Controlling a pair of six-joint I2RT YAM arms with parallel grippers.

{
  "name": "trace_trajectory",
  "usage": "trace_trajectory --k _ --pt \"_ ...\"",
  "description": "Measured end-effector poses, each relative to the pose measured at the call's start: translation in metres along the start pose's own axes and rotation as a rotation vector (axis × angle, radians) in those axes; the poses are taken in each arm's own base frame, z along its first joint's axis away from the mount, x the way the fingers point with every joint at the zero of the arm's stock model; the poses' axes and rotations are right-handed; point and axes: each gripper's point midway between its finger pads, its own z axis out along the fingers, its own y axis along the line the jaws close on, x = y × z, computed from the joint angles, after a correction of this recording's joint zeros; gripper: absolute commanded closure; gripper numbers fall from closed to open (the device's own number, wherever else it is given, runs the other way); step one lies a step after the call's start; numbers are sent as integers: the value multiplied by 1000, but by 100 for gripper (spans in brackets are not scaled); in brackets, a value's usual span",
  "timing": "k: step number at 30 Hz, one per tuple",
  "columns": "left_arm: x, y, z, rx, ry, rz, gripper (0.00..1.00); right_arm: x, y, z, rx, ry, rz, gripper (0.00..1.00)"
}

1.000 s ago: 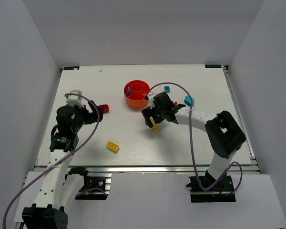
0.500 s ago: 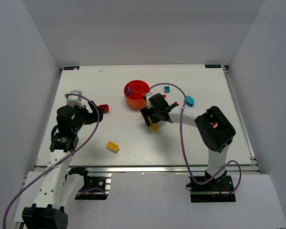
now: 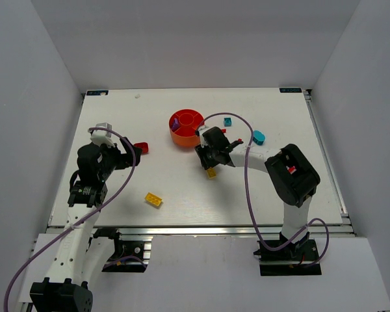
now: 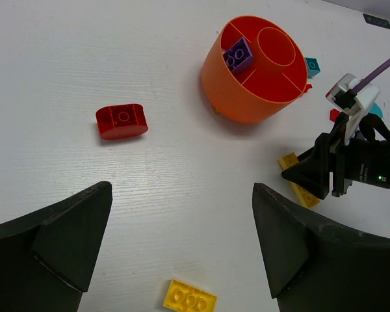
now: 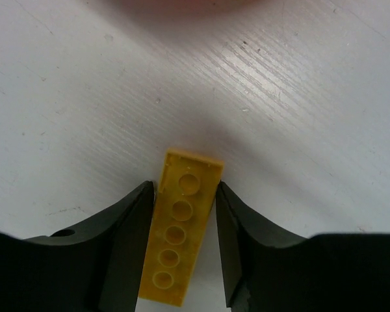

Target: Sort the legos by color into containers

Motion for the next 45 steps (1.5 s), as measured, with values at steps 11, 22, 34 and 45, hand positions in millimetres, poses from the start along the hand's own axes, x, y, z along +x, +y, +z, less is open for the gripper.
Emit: trace_trajectory --k 11,22,34,45 --pt "3 -2 2 12 9 1 2 6 -4 -7 -33 38 -104 82" --pt "46 -5 23 12 224 -209 12 -73 29 -92 -425 -142 -367 100" --pt "66 -18 -11 -50 371 -421 14 -169 79 -174 -707 -544 -810 100" --pt "96 -20 -29 -80 468 -514 16 -201 80 -124 -724 -641 -741 100"
